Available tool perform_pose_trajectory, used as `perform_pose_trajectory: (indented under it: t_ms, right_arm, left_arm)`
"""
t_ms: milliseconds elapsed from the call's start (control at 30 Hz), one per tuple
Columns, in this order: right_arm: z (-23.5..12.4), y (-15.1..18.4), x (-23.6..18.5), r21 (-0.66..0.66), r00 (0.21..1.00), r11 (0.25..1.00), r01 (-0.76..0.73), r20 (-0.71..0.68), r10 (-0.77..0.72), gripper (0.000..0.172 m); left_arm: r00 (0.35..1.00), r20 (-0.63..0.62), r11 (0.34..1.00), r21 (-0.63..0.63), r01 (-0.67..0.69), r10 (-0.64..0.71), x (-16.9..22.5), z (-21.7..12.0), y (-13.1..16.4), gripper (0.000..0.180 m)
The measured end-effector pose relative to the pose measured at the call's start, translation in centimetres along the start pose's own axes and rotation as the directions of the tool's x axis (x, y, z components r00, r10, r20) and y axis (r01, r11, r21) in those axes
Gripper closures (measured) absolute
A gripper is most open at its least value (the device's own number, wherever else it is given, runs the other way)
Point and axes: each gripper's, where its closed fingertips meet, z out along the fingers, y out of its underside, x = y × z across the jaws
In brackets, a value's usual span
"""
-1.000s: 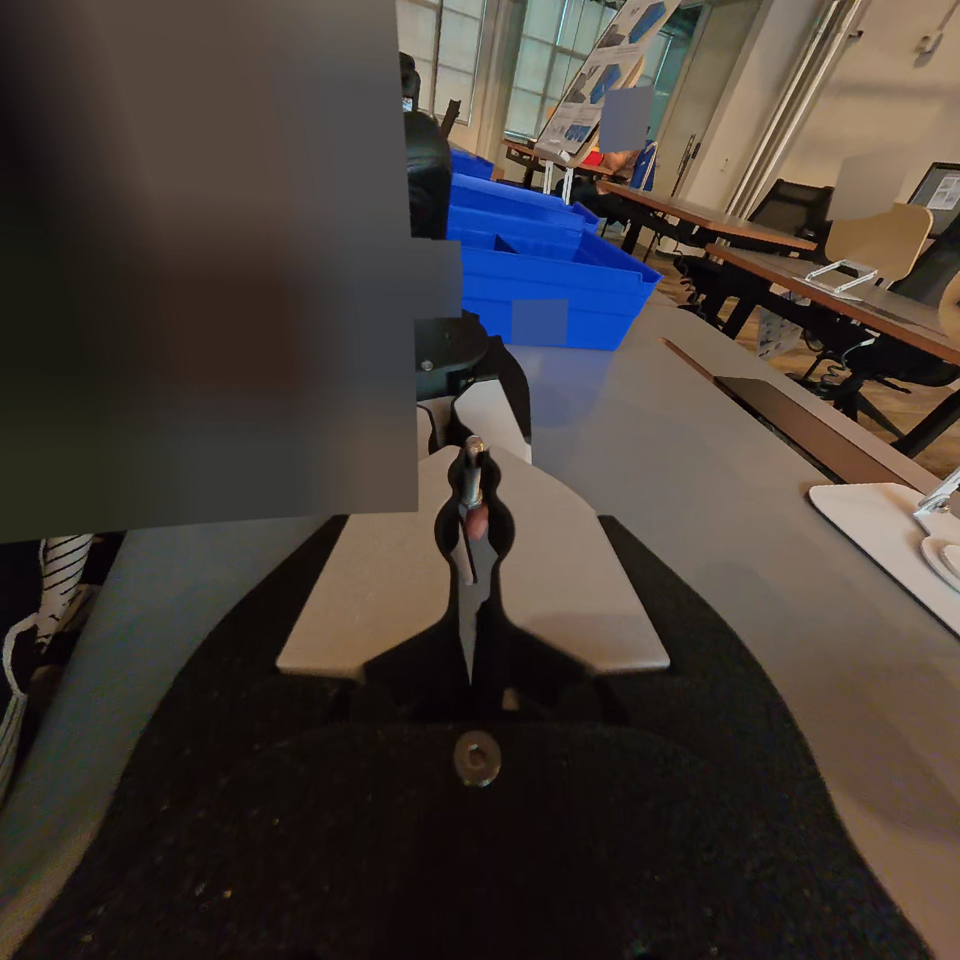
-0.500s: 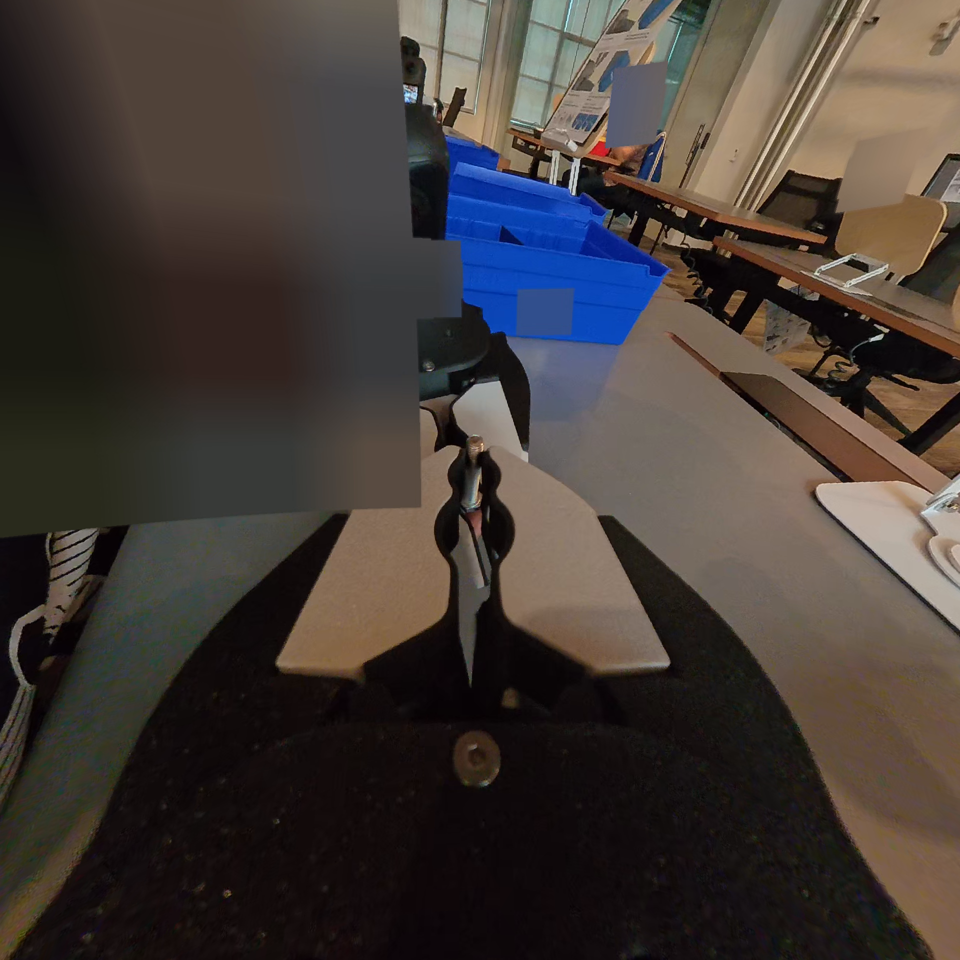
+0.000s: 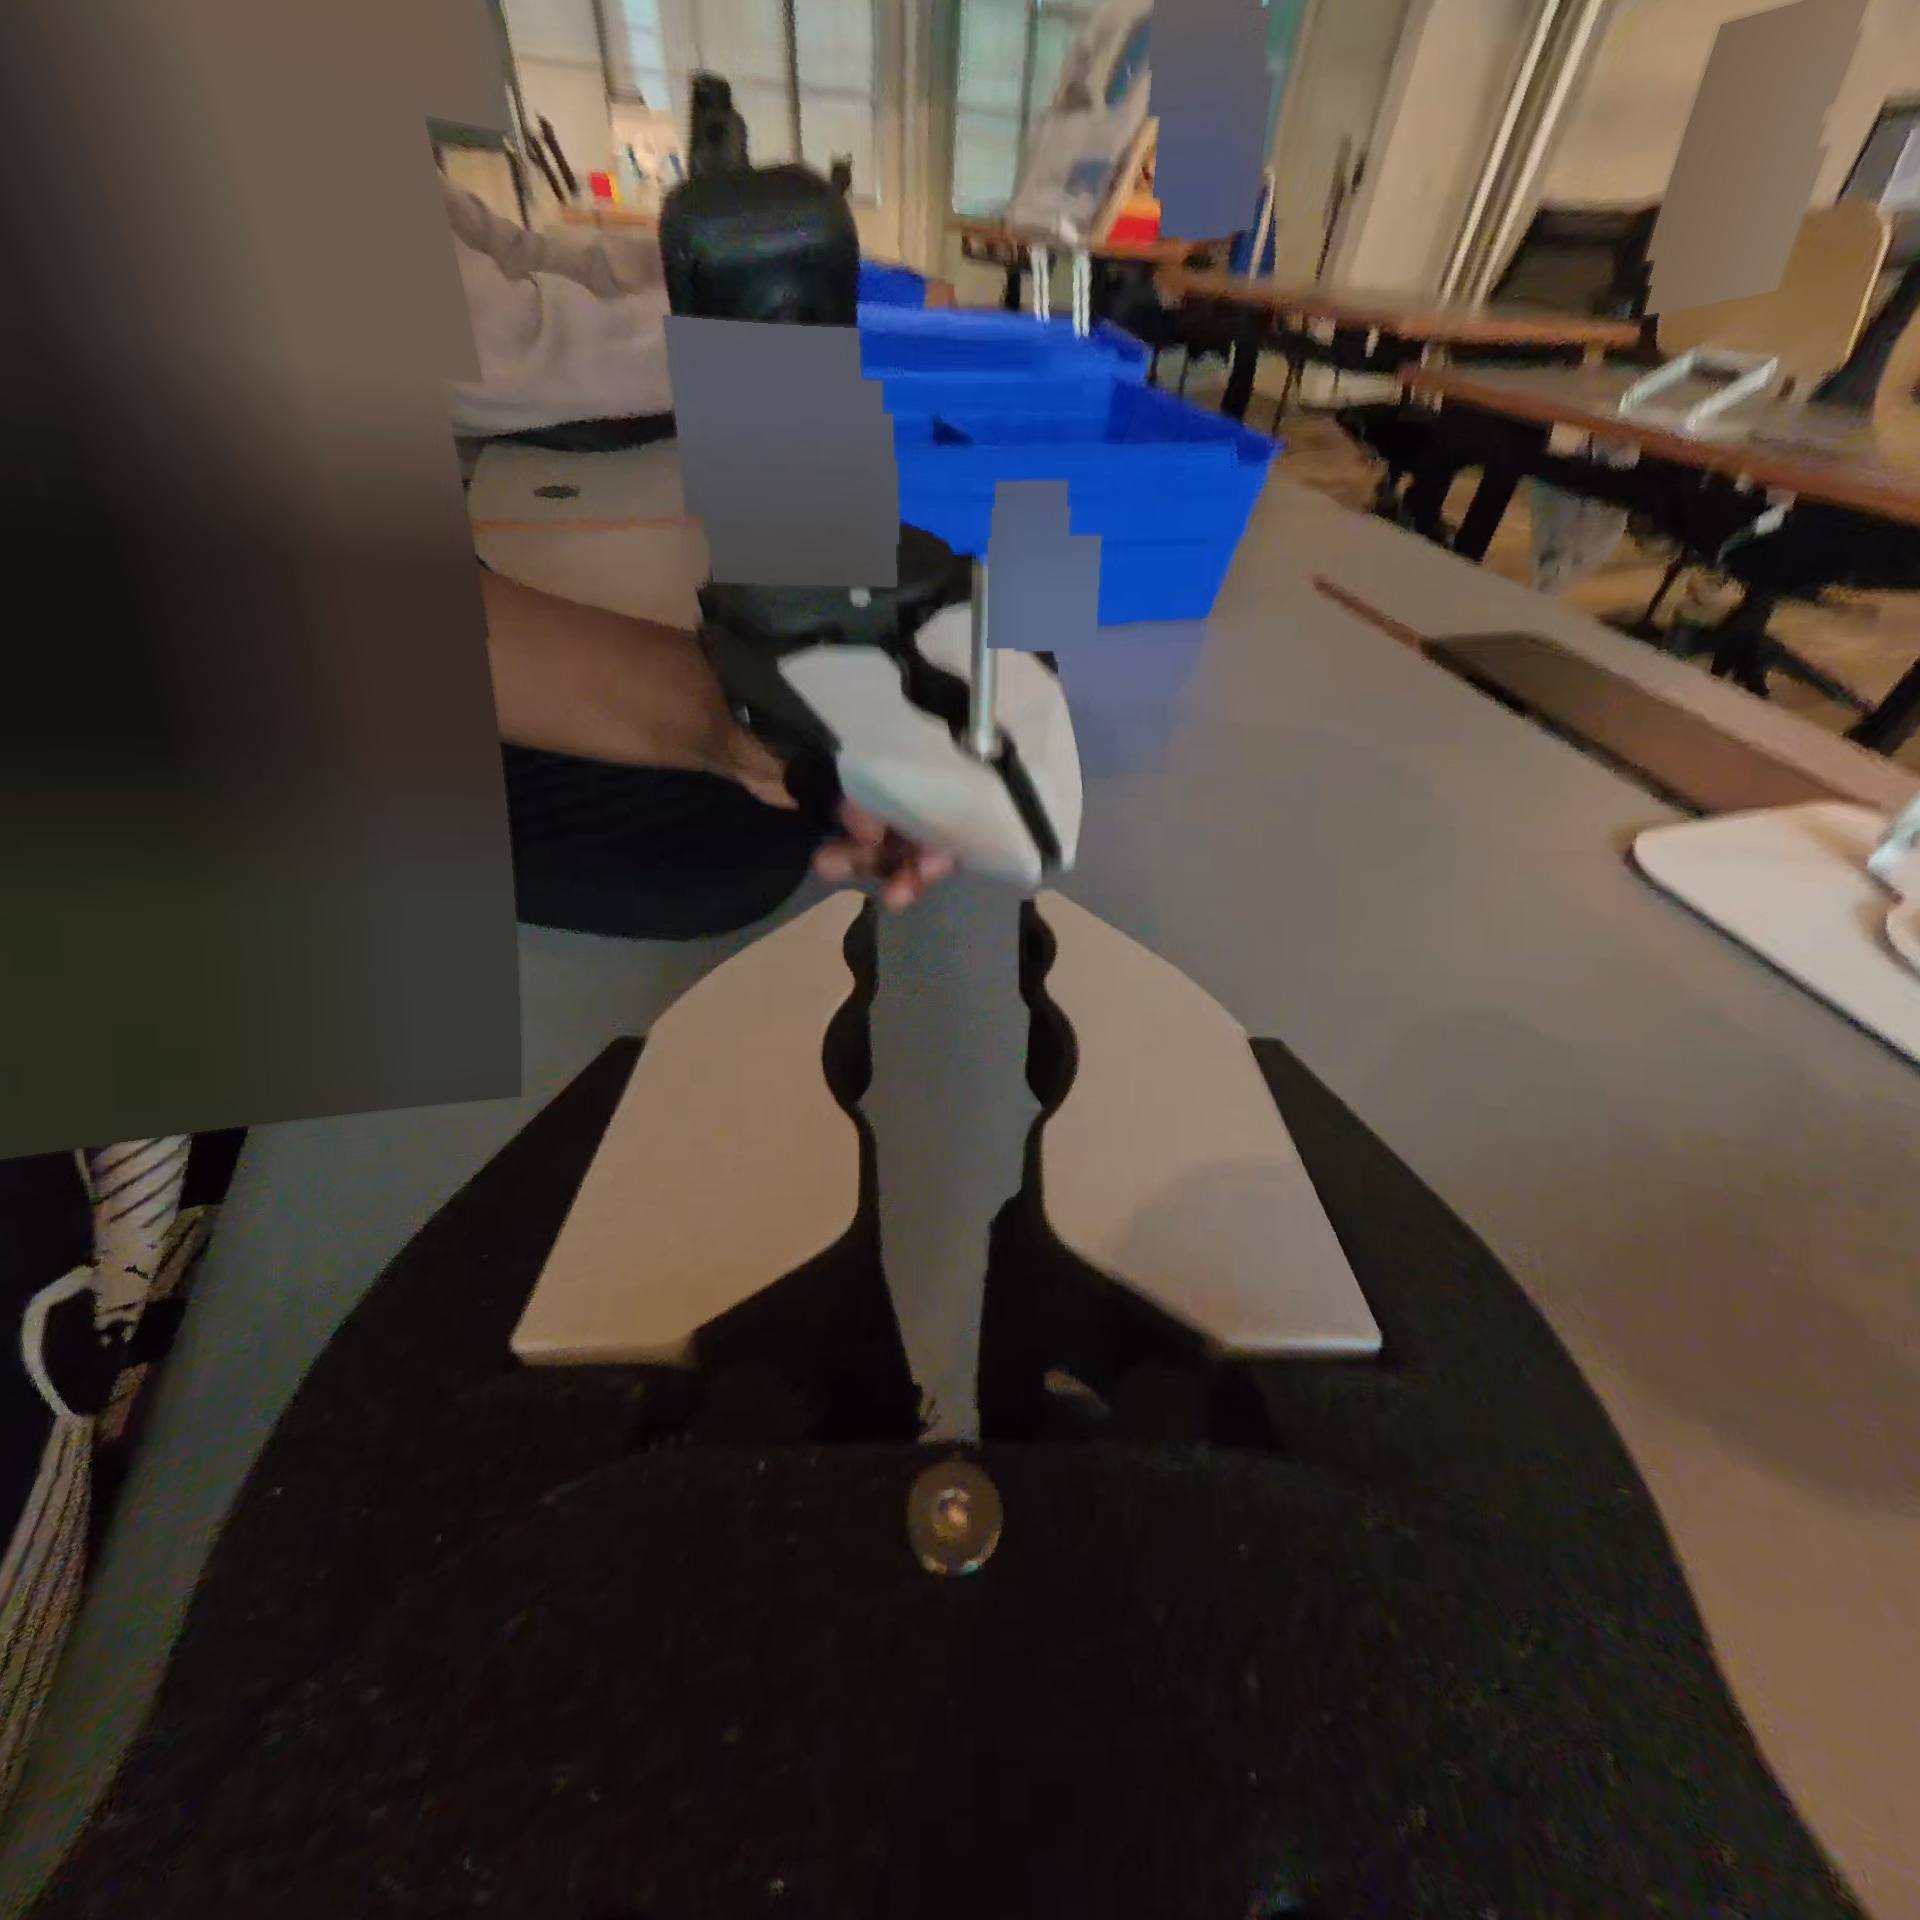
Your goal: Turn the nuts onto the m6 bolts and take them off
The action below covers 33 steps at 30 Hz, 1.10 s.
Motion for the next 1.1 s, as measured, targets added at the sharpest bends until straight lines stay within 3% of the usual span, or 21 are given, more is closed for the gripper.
perform_pose_trajectory:
  t_ms: [133,233,367,633,967,1100]
  right_arm:
    - [0.2,3.3,0.9,-0.288,0.998,0.956,-0.062,-0.003,0.064,0.151]
    - [0.6,6.0,1.4,-0.559,0.999,0.829,0.012,0.034,0.009,0.150]
    - [2.3,7.8,2.4,-0.714,0.985,0.679,0.168,0.148,-0.088,0.150]
    - [5.0,9.4,3.2,-0.811,0.965,0.526,0.256,0.249,-0.086,0.153]
    - [5.4,10.1,3.2,-0.817,0.952,0.500,0.288,0.302,-0.056,0.161]
    - [4.5,7.6,2.9,-0.762,0.922,0.539,0.359,0.378,-0.079,0.161]
  left_arm:
    - [0.997,0.039,0.995,0.075,0.060,-0.063,-2.5,-2.0,-0.5,0.178]
    - [0.998,0.053,0.998,0.060,0.031,-0.034,-3.3,-2.9,0.0,0.178]
    - [0.998,0.042,0.995,0.086,0.047,-0.051,-3.4,-3.1,-0.1,0.178]
    - [0.999,0.022,0.995,0.090,0.033,-0.035,-3.0,-3.0,-0.1,0.177]
    - [0.999,0.003,0.994,0.099,0.049,-0.049,-2.9,-3.1,-0.2,0.177]
    - [0.995,-0.088,0.991,0.116,0.059,-0.048,-1.7,-3.1,-0.5,0.177]
